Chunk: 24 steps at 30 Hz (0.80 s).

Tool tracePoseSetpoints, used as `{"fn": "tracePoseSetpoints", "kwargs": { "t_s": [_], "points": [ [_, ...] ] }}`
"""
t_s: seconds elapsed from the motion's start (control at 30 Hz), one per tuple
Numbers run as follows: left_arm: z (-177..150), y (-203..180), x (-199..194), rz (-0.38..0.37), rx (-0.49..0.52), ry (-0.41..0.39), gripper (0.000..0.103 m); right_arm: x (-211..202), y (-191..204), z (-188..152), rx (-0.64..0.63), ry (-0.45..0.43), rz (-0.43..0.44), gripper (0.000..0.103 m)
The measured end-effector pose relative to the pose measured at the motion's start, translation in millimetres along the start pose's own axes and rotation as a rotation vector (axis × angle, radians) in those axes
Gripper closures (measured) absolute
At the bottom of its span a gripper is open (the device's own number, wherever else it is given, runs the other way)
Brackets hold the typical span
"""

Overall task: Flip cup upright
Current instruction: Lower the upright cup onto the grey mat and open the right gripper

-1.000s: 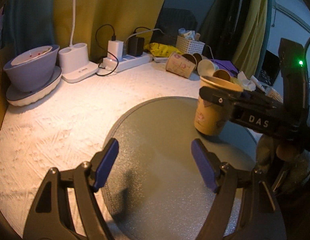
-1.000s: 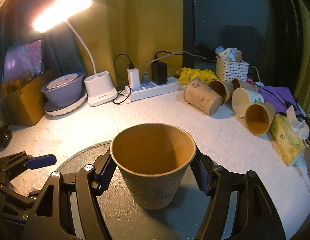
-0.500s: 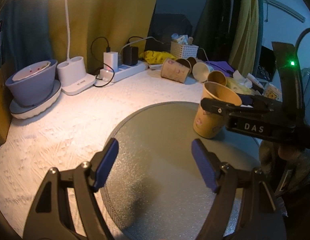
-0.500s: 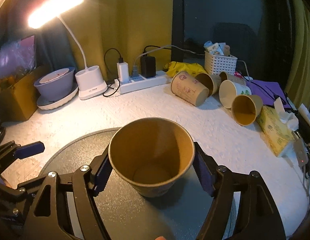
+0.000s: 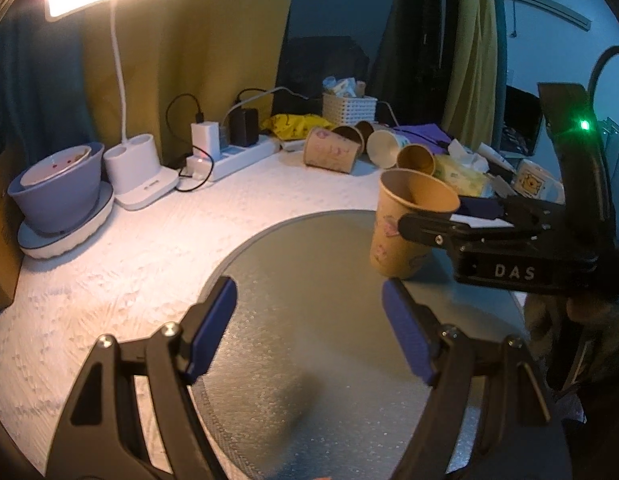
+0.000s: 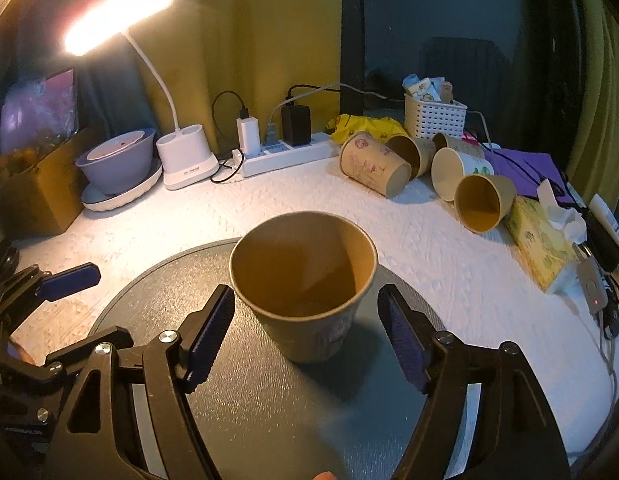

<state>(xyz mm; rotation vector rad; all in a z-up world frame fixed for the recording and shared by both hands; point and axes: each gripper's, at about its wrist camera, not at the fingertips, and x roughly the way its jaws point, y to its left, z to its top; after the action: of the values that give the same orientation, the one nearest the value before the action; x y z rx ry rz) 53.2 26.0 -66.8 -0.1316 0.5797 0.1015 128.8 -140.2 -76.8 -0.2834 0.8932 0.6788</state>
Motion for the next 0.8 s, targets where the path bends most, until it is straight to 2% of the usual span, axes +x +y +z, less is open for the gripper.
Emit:
{"fn": "tracePoseSetpoints", "kwargs": {
  "t_s": [0.47,0.63,0.73,0.8],
  "points": [
    [-1,-14,-9,-0.033,0.058,-0.04,0.026,-24,0,-23,0.025,0.019,-0.011,0.026],
    [-1,-17,-13,-0.048,0.066,-0.059,0.026,-38,1,-29,0.015,0.01,-0.024,0.026],
    [-1,-19,-18,-0.031,0.068,-0.078,0.026,-52,0,-31,0.016,-0.018,-0.046,0.026],
    [0,-19,-23,-0.031,0.063,-0.101,0.021,-63,-2,-30,0.019,-0.036,-0.059,0.026]
  ]
}}
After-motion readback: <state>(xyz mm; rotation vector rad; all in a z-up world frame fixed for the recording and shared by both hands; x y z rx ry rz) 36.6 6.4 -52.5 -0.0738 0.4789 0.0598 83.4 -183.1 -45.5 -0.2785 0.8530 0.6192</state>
